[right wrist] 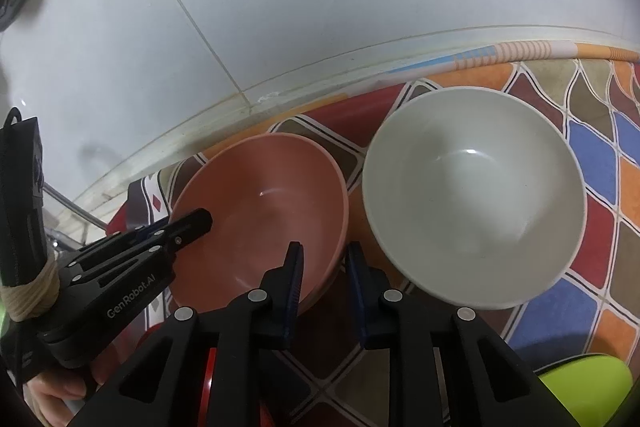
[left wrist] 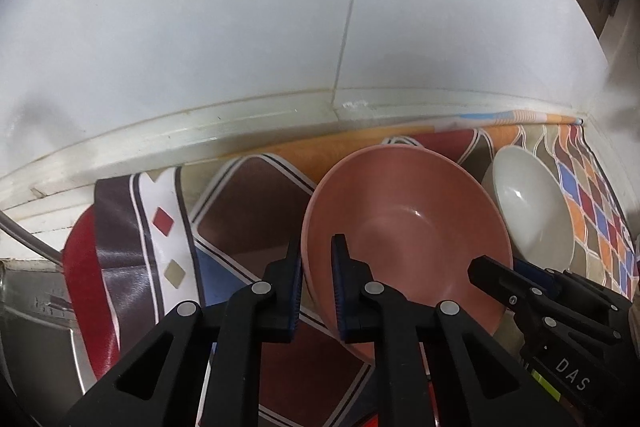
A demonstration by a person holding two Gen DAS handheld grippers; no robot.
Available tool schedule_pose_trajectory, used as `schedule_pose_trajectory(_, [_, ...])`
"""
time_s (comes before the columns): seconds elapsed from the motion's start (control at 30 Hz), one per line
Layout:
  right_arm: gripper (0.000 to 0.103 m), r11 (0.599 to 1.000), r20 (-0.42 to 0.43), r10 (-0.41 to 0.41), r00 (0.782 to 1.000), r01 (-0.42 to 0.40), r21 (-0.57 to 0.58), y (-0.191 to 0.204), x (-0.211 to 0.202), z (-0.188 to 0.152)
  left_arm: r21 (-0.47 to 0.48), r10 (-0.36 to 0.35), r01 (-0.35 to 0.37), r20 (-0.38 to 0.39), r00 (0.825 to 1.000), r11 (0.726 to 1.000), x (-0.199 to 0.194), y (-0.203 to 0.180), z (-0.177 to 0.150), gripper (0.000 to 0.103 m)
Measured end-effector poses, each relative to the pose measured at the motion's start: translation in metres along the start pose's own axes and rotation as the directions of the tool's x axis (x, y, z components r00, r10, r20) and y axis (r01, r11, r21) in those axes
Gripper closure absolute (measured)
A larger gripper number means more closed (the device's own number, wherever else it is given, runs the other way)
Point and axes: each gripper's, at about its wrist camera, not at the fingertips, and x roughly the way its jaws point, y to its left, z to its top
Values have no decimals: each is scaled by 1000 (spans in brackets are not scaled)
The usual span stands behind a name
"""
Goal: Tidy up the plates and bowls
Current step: 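Close both grippers on the rim of the pink bowl, then lift the pink bowl with both grippers past the red bowl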
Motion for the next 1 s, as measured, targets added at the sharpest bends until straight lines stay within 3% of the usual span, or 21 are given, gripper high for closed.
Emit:
schedule_pose_trajectory(0.47, [80,998,90,40,995,-35,-57,19,-43,12,-27,14,-11,114,993,1000,-67,1,-4,88])
schedule_pose_trajectory(1.0, [80,983,106,100,989,-82,-163,25,-116,-21,-78,48,-33,199,979,996,-151,-32,-57,88])
